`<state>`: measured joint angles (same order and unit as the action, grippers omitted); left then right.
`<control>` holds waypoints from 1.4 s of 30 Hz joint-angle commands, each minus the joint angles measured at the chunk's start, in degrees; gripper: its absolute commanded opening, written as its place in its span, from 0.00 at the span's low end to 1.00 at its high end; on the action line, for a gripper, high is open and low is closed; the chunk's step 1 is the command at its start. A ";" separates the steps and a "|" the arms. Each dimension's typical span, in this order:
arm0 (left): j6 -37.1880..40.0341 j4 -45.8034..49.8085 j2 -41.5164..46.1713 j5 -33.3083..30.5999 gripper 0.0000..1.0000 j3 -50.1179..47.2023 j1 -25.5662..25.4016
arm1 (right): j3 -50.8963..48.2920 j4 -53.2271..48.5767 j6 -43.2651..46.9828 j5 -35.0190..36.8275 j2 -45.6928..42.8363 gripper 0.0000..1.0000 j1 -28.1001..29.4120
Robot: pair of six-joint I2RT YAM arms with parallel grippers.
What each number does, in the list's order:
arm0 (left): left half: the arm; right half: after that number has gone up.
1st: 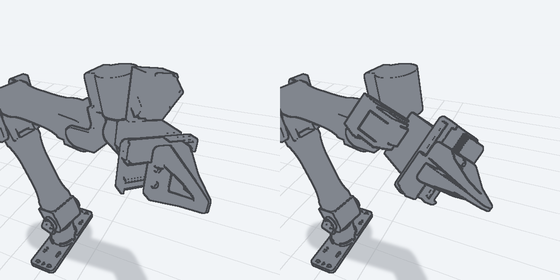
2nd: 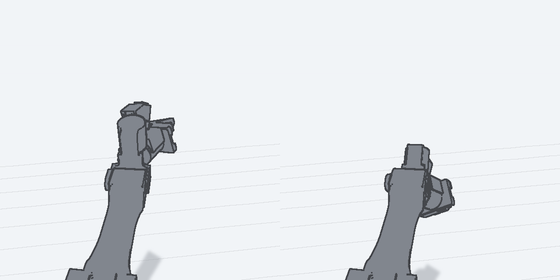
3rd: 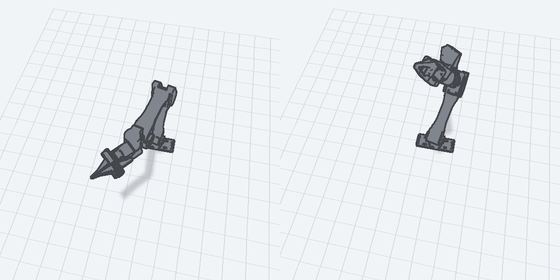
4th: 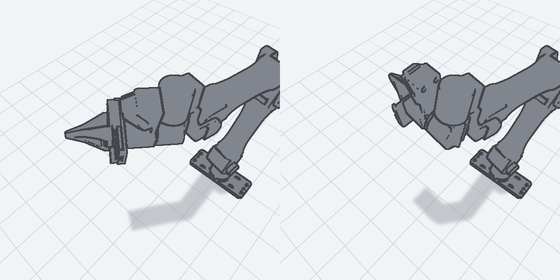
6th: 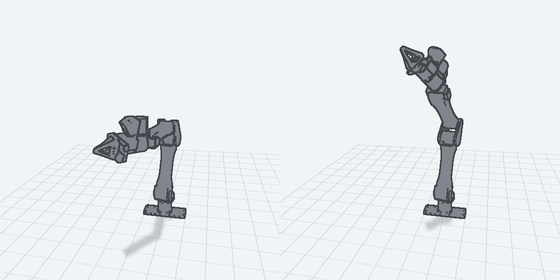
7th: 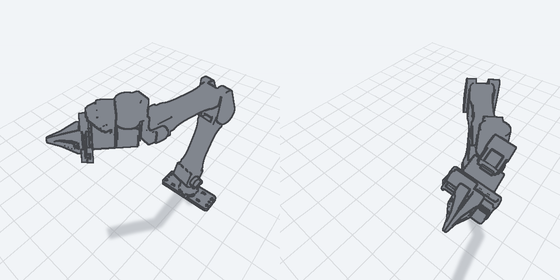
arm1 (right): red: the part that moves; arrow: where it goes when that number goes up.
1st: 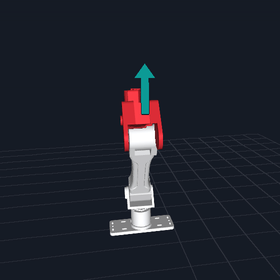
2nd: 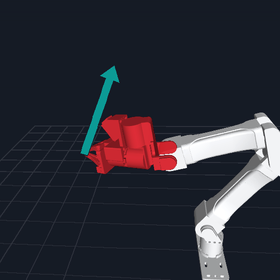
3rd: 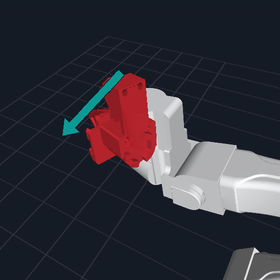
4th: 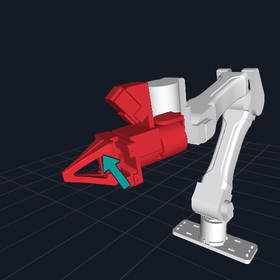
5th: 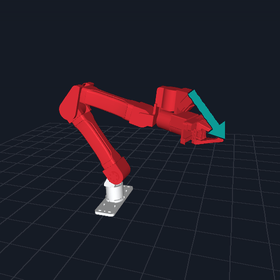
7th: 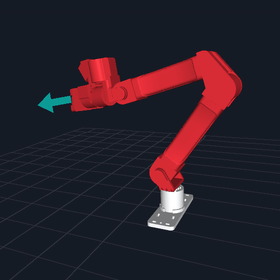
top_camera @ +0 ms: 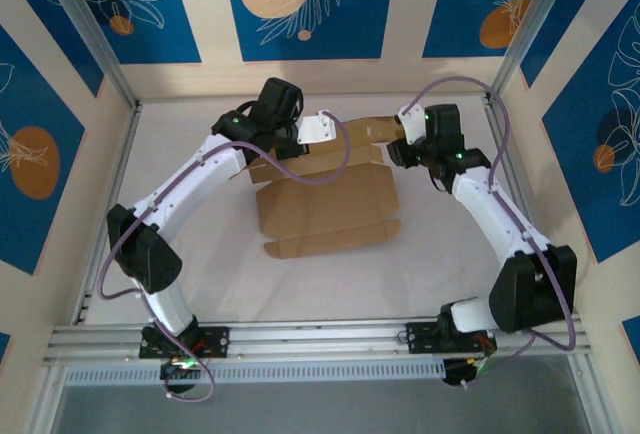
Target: Fold the paper box
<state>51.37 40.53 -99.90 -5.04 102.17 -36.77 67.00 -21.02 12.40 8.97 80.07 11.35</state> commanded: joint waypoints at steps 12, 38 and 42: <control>0.50 0.95 1.70 0.46 0.00 1.36 0.30 | -2.95 5.08 3.90 -10.53 2.17 0.56 -1.78; -0.91 -0.76 3.35 4.05 0.00 -0.52 1.28 | -13.21 21.38 6.72 -20.03 -4.35 0.25 -4.35; -1.02 -3.49 2.71 1.04 0.00 -2.02 0.50 | -4.95 10.87 -3.19 -19.60 -0.40 0.11 -3.84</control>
<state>50.96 41.25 -98.52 -4.16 101.32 -35.83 55.94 -3.40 17.02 -9.13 77.45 6.87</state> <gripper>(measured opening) 0.066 0.140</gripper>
